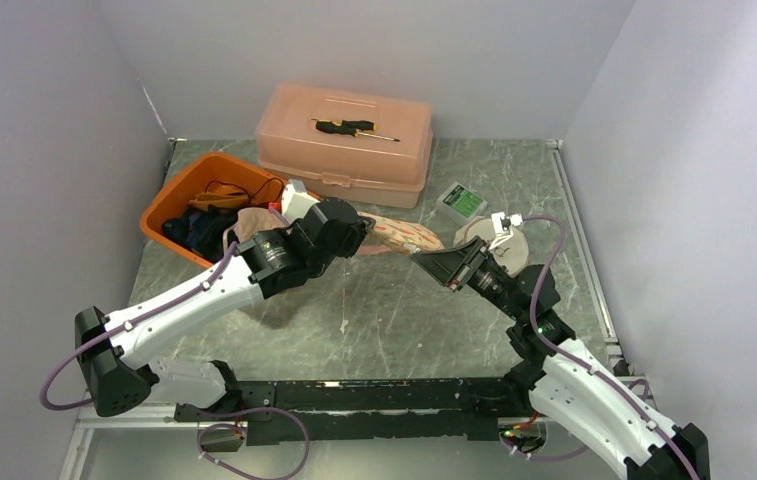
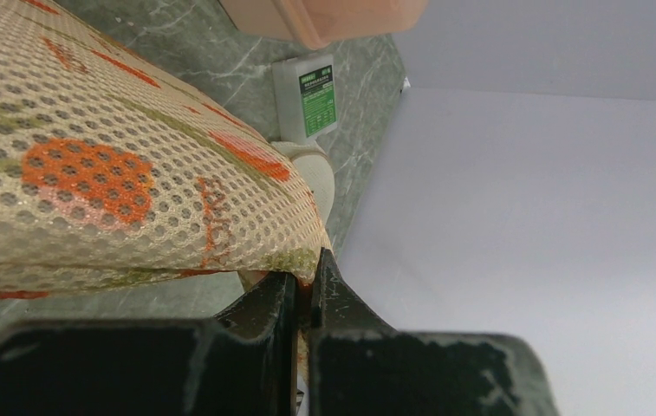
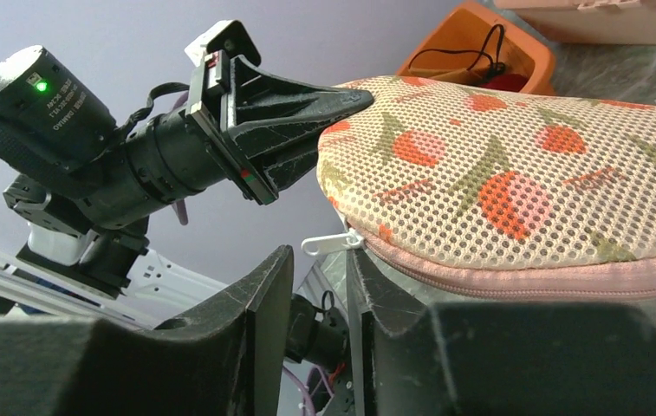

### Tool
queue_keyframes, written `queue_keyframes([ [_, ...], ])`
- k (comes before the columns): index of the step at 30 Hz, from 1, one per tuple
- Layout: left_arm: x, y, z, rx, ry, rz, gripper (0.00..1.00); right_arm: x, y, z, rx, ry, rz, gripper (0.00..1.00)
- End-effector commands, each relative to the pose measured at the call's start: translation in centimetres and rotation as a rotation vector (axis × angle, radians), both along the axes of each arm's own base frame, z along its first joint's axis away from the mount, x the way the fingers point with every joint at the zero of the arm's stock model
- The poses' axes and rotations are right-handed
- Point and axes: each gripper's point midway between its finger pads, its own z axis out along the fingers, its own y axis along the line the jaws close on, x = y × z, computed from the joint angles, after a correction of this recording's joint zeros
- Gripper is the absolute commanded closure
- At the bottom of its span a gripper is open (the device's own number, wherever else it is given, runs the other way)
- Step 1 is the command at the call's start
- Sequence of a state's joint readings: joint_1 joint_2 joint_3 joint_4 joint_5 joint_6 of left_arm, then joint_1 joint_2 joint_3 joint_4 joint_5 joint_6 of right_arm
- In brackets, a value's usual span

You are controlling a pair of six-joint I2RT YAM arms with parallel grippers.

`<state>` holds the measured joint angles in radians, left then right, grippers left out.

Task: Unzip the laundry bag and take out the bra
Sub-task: Unzip the laundry bag at the center of the board.

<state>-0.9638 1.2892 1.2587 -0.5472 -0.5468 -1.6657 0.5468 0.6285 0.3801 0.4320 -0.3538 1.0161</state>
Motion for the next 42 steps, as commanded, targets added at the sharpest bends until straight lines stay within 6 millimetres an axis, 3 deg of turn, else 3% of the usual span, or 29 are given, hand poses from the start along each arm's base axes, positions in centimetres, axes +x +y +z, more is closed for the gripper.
queue_keyframes([
  [1, 0.3, -0.2, 2.6, -0.056, -0.046, 0.015, 0.97, 0.3, -0.4, 0.6, -0.002, -0.030, -0.033, 0.69],
  [8, 0.2, 0.0, 2.7, -0.058, -0.050, 0.016, 0.97, 0.5, -0.3, 0.0, -0.015, -0.007, -0.038, 0.70],
  [21, 0.1, -0.3, 3.3, -0.066, -0.064, 0.000, 0.97, 0.8, -0.3, -1.2, -0.034, 0.042, -0.045, 0.49],
  [26, -0.2, -1.2, 5.0, -0.074, -0.130, -0.034, 0.97, 0.8, -0.3, -1.5, -0.032, 0.037, -0.049, 0.41],
  [33, -1.3, -2.8, 6.2, -0.039, -0.169, -0.067, 0.97, 1.2, -0.5, -0.1, 0.000, -0.004, -0.071, 0.43],
  [38, -1.3, -2.0, 6.5, -0.032, -0.181, -0.041, 0.97, 0.6, -1.0, 0.3, 0.000, -0.038, -0.078, 0.46],
  [42, -1.2, -1.6, 6.5, -0.027, -0.176, -0.026, 0.97, 0.1, -1.6, 1.0, -0.022, -0.086, -0.098, 0.39],
])
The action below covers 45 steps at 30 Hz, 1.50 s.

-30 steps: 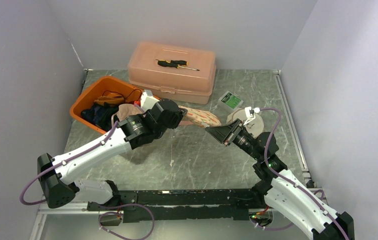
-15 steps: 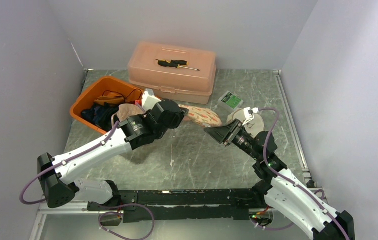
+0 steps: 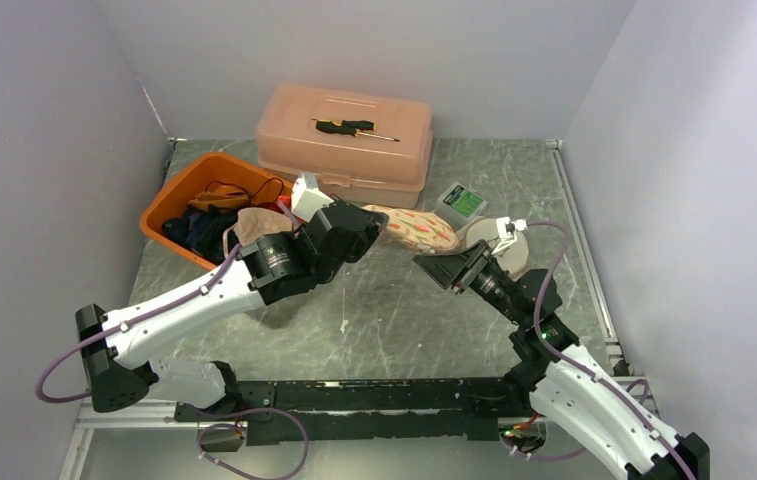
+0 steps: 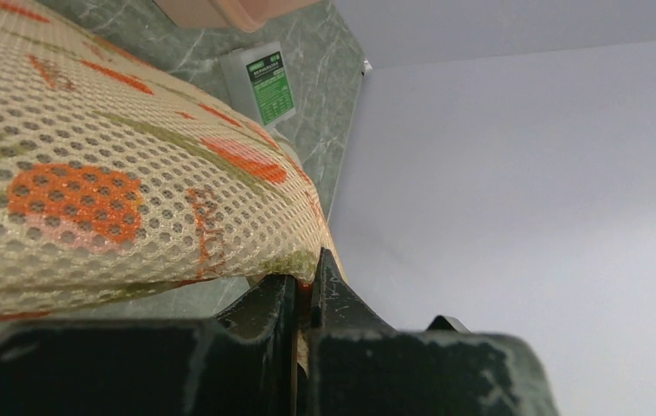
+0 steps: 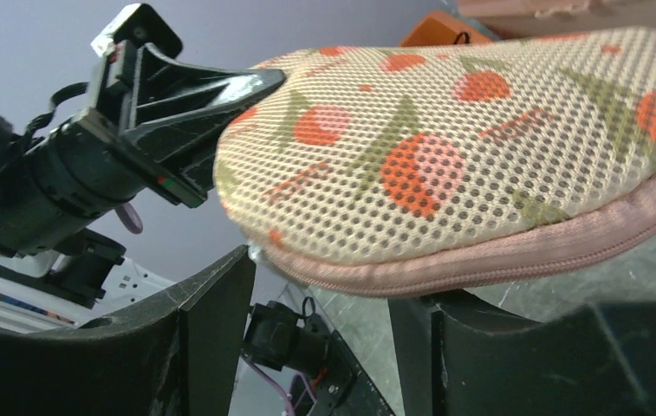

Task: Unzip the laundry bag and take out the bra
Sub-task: Unzip the laundry bag at the center of the board.

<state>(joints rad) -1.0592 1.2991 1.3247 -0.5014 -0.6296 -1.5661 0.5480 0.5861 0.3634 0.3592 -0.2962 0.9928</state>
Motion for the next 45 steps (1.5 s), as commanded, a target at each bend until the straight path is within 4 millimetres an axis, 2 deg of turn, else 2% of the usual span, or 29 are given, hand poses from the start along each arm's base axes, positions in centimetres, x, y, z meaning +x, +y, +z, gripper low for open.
queue_keyframes([
  [1, 0.2, 0.5, 2.9, -0.050, -0.048, 0.034, 0.97, -0.4, -1.0, 2.5, -0.002, -0.123, -0.044, 0.38],
  [5, 0.2, 0.2, 2.7, -0.046, -0.026, 0.028, 0.97, -0.6, -1.3, 3.4, -0.012, -0.158, -0.053, 0.35],
  [11, 0.0, 0.0, 2.4, -0.043, -0.002, 0.025, 0.97, -0.8, -1.1, 3.5, -0.003, -0.158, -0.038, 0.35],
  [14, 0.0, 0.2, 2.4, -0.040, 0.005, 0.033, 0.97, -0.9, -1.1, 3.8, 0.008, -0.167, -0.036, 0.37],
  [20, 0.0, 0.3, 1.9, -0.010, 0.037, 0.045, 0.97, -1.4, -1.1, 4.8, 0.044, -0.197, -0.023, 0.49],
  [25, 0.0, 0.6, 1.4, -0.001, 0.060, 0.059, 0.97, -1.4, -1.1, 4.8, 0.053, -0.192, -0.020, 0.48],
  [33, -0.1, 0.9, 0.8, 0.015, 0.098, 0.083, 0.97, -1.5, -1.1, 5.2, 0.073, -0.196, -0.018, 0.42],
  [45, 0.0, 1.2, 0.5, 0.022, 0.113, 0.104, 0.97, -1.4, -0.9, 5.2, 0.079, -0.193, -0.009, 0.51],
])
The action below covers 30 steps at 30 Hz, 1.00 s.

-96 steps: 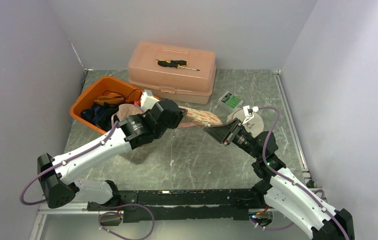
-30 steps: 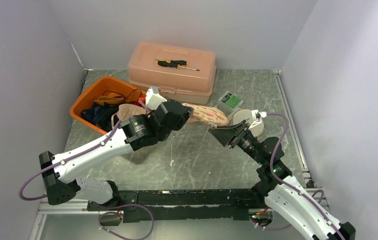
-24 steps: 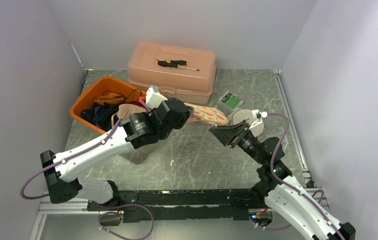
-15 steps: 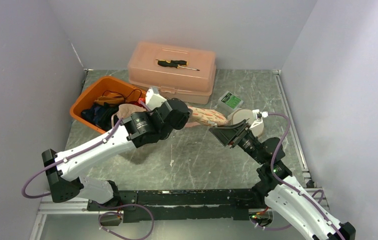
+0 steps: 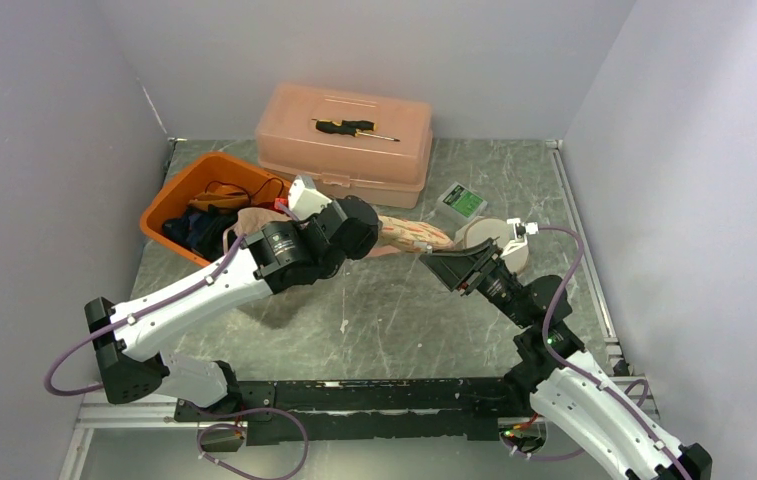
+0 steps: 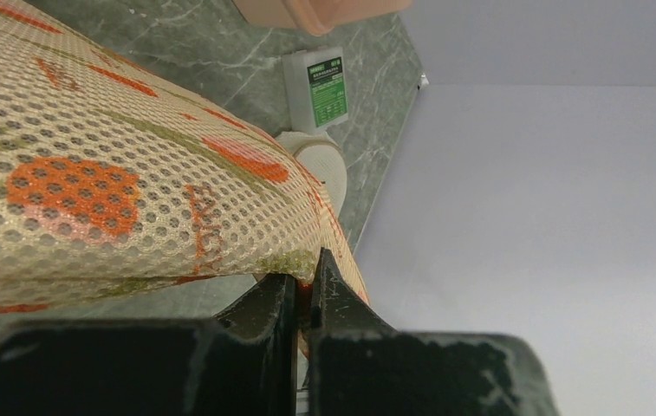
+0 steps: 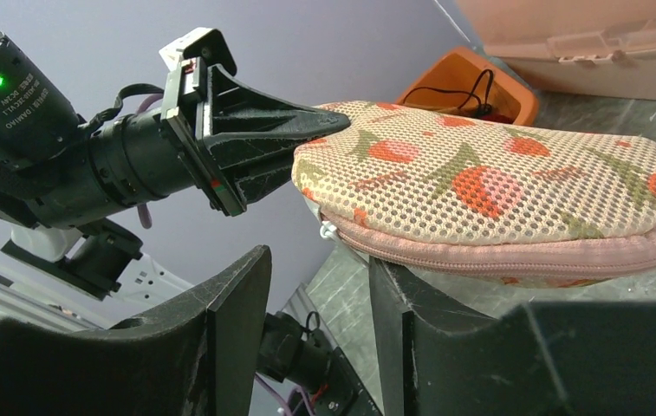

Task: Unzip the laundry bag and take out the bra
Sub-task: Unzip the laundry bag at the center of the board.

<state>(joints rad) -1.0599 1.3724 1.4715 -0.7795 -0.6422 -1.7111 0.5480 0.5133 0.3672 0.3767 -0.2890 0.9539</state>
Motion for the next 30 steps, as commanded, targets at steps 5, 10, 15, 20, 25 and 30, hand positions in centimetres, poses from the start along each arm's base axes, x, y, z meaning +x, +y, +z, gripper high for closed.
queue_keyframes([
  [5, 0.34, 0.19, 1.90, -0.038, -0.031, 0.033, 0.97, -0.39, -0.10, 2.70, 0.053, -0.079, 0.006, 0.56],
  [10, 0.30, 0.11, 1.84, -0.039, -0.033, 0.028, 0.97, -0.17, -0.17, 2.46, 0.054, -0.069, -0.004, 0.61],
  [15, 0.31, 0.08, 1.81, -0.042, -0.034, 0.026, 0.97, -0.02, -0.22, 2.19, 0.061, -0.056, -0.011, 0.64],
  [20, 0.31, 0.04, 1.68, -0.042, -0.033, 0.025, 0.97, 0.07, -0.34, 2.19, 0.065, -0.056, -0.019, 0.67],
  [25, 0.32, -0.03, 1.69, -0.044, -0.034, 0.023, 0.97, 0.21, -0.51, 2.21, 0.071, -0.051, -0.032, 0.71],
  [30, 0.25, -0.01, 1.47, -0.043, -0.032, 0.023, 0.97, 0.35, -0.57, 1.98, 0.074, -0.043, -0.037, 0.78],
])
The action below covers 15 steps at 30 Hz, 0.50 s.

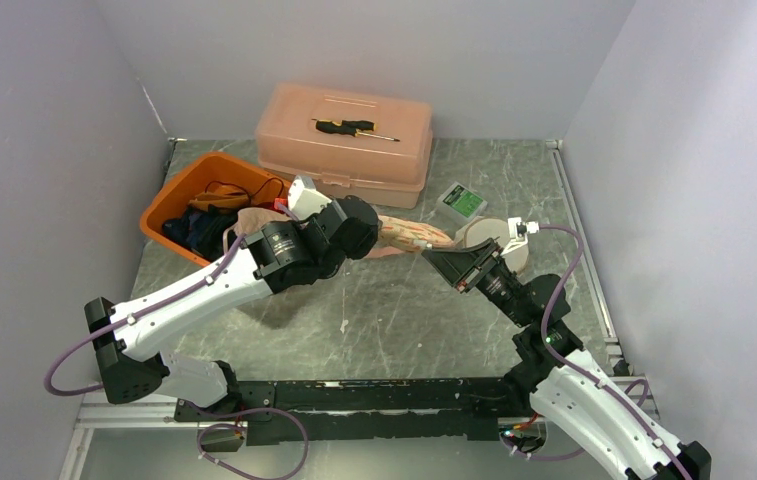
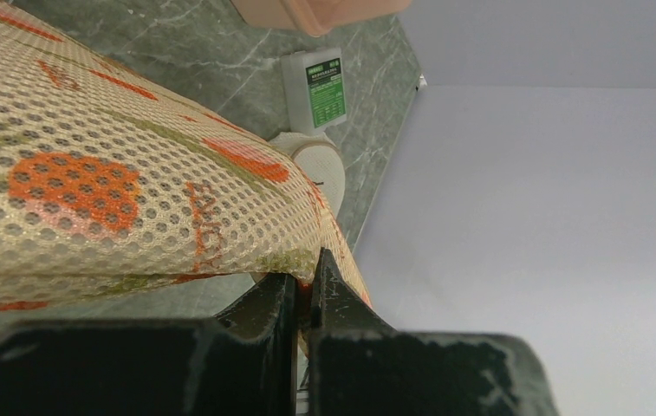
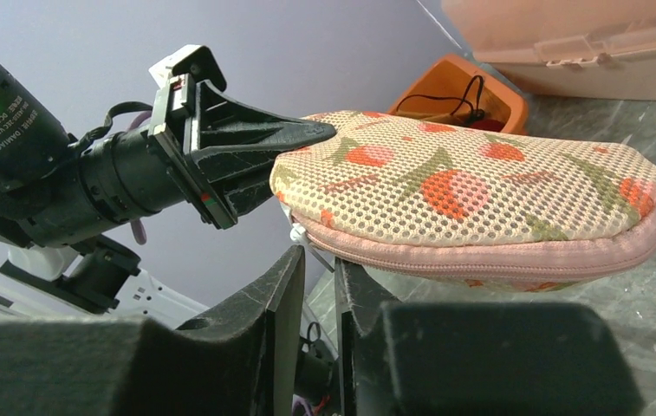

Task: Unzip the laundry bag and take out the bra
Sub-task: Unzip the laundry bag at the center of the board.

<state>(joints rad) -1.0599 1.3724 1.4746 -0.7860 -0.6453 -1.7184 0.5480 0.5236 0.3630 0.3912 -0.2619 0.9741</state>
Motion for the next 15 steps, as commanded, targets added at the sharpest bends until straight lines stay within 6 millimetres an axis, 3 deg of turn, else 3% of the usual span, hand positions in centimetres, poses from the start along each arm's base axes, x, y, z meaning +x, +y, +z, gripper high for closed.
queue_keyframes([
  [1, 0.27, -0.04, 1.42, -0.041, -0.035, 0.018, 0.97, -0.16, -0.40, 1.92, 0.052, -0.061, -0.016, 0.79],
  [15, 0.10, 0.05, 0.78, -0.036, -0.023, 0.016, 0.97, -0.86, -0.56, 1.12, 0.031, -0.069, -0.005, 1.00],
])
